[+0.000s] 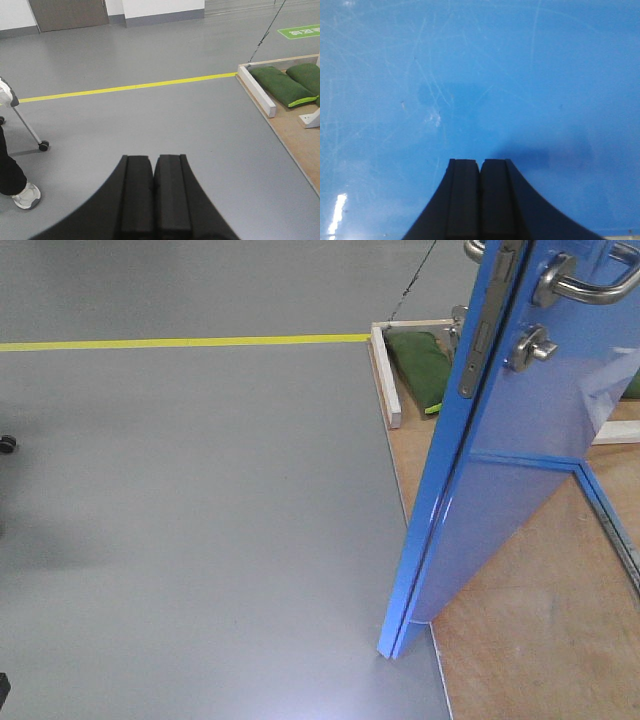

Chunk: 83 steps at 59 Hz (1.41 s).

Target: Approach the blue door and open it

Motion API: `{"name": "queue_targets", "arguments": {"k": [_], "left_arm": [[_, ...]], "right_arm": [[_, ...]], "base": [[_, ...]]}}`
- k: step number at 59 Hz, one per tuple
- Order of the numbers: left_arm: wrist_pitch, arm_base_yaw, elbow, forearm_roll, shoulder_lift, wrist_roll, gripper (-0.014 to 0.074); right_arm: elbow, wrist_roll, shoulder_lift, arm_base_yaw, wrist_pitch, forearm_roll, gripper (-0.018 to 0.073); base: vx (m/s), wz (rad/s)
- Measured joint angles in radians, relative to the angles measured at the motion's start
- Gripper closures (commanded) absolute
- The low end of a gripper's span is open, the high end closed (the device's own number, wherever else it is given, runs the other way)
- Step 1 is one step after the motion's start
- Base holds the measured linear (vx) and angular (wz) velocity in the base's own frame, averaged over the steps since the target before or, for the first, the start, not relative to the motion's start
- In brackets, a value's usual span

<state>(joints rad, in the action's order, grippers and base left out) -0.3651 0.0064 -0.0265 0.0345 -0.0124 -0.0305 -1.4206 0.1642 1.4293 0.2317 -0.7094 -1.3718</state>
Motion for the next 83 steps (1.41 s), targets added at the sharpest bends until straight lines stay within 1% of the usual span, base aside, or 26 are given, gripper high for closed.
{"name": "queue_targets", "arguments": {"k": [48,83], "left_arm": [[0.000,0.000,0.000,0.000,0.000,0.000,0.0526],[0.000,0.000,0.000,0.000,0.000,0.000,0.0526]], "right_arm": [[0.000,-0.001,-0.003,0.007,0.003,0.013,0.0557],[-0.001,-0.001,-0.003,0.009,0.005,0.019,0.0557]], "base": [[0.00,0.00],[0.04,0.09]]}}
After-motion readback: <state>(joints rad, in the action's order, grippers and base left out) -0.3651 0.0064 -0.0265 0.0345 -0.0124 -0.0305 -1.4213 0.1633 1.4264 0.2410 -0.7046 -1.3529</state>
